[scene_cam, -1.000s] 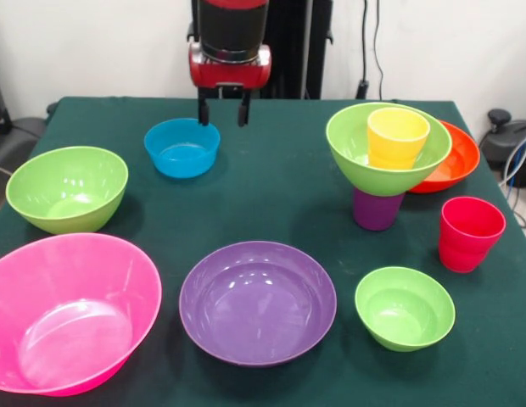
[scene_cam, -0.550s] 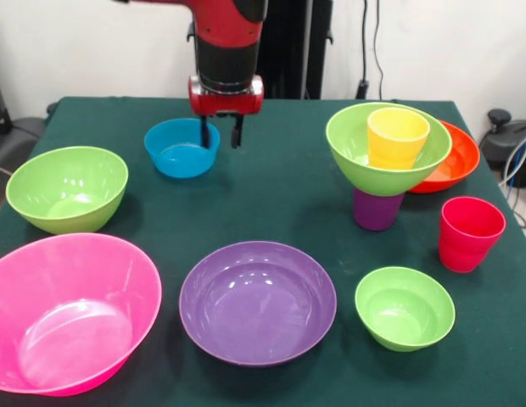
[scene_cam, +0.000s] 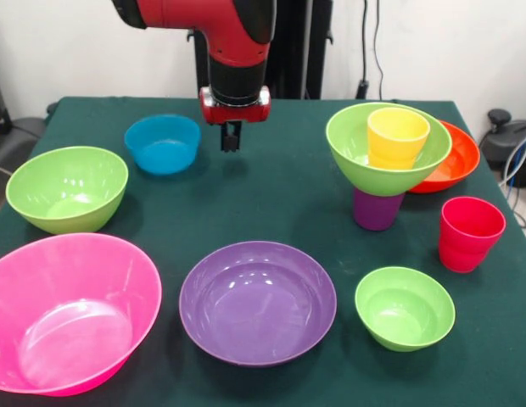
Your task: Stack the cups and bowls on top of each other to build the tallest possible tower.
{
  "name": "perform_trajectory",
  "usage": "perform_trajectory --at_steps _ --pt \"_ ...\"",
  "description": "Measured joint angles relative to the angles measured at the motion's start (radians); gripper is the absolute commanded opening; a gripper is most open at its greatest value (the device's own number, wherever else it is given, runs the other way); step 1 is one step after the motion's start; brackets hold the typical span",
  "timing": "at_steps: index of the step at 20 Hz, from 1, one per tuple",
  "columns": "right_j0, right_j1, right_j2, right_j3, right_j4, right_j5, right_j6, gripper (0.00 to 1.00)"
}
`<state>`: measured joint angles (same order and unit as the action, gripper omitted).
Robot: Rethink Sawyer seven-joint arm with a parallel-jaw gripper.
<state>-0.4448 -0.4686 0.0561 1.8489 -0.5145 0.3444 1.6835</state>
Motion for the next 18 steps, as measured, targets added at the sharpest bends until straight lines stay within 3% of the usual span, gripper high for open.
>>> perform_trajectory --at_steps 4,5,18 --pt "0.015 -0.004 -0.015 0.0 0.0 0.0 0.0 0.0" --pt "0.025 -0.008 -0.028 0.0 0.0 0.0 0.0 1.0" --pt "0.044 -0.058 -0.06 0.0 0.0 0.0 0.0 1.0"
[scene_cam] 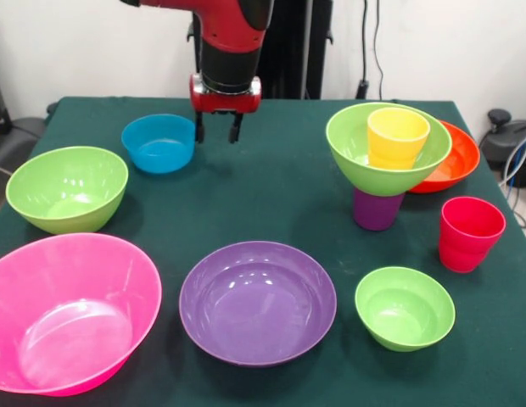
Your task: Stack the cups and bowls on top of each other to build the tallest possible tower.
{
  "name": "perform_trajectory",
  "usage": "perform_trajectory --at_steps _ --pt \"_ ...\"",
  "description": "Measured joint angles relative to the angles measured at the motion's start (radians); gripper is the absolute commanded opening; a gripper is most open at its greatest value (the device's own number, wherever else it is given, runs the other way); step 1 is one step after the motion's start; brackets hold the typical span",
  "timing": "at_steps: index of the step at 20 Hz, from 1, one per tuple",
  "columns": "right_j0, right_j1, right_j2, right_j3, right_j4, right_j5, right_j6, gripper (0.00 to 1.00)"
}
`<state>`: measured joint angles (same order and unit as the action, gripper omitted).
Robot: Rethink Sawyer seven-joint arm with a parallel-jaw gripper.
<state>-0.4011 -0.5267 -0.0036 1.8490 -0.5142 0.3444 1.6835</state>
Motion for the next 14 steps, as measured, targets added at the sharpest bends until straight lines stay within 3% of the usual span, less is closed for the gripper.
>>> perform_trajectory --at_steps 14 --pt "-0.041 -0.099 0.002 0.0 0.0 0.0 0.0 1.0"
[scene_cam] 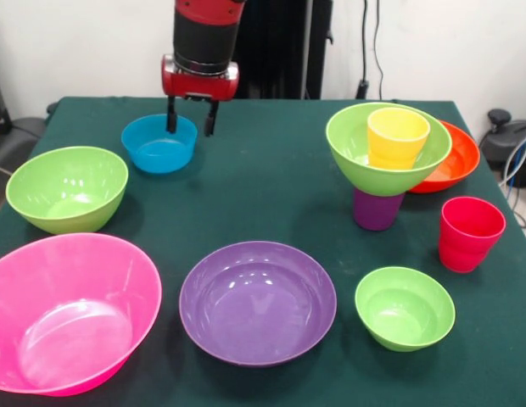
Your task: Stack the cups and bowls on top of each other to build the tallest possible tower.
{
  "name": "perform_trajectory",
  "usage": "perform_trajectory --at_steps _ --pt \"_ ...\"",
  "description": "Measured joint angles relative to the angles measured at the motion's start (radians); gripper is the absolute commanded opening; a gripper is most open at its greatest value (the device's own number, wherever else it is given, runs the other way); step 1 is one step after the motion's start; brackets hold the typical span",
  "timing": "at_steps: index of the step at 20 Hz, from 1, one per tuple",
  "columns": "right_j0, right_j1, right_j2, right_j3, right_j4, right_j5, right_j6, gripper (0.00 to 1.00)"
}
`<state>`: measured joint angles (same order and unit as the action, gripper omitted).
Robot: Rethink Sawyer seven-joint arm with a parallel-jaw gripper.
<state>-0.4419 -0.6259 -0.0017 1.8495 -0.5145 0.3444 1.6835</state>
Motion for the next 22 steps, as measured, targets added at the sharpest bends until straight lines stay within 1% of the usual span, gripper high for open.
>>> perform_trajectory --at_steps 3,6,15,21,22 --pt "-0.011 0.017 0.0 0.0 0.0 0.0 0.0 1.0" --pt "-0.016 0.051 -0.002 -0.001 0.0 0.0 0.0 1.0" --pt "-0.022 0.119 -0.003 -0.001 0.0 0.0 0.0 1.0" --pt "-0.016 0.176 -0.022 -0.003 0.0 0.0 0.0 1.0" --pt "-0.015 0.183 -0.026 -0.003 0.0 0.0 0.0 0.0"
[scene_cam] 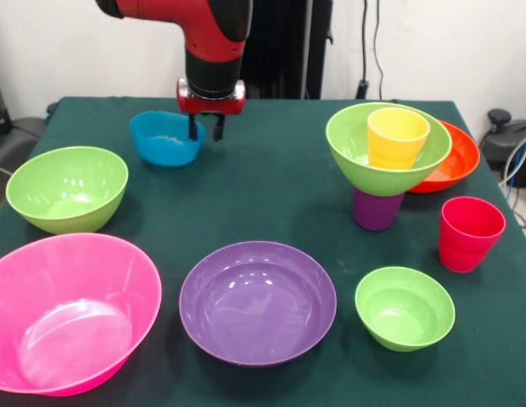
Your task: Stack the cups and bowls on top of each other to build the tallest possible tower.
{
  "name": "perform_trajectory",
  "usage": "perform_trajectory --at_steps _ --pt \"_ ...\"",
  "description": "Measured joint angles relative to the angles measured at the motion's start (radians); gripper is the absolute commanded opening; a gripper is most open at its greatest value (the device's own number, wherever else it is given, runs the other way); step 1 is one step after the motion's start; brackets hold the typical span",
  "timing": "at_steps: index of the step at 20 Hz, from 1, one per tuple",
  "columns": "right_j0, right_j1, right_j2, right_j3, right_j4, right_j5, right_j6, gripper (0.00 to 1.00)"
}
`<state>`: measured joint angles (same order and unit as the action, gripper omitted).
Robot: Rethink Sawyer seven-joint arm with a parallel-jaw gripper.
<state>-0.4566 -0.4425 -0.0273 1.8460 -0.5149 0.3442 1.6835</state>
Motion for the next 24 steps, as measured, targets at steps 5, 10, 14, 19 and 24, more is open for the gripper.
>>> perform_trajectory --at_steps 5,10,14,19,24 --pt "0.037 -0.001 -0.038 -0.014 -0.001 0.0 0.0 0.0" --pt "0.051 -0.002 -0.056 -0.026 -0.001 0.0 0.0 0.0" --pt "0.053 -0.007 -0.059 -0.026 -0.002 0.0 0.0 0.0" --pt "0.078 -0.054 -0.068 -0.026 -0.002 0.027 0.0 0.0" --pt "0.15 -0.163 -0.074 -0.03 0.009 0.175 0.0 0.0"
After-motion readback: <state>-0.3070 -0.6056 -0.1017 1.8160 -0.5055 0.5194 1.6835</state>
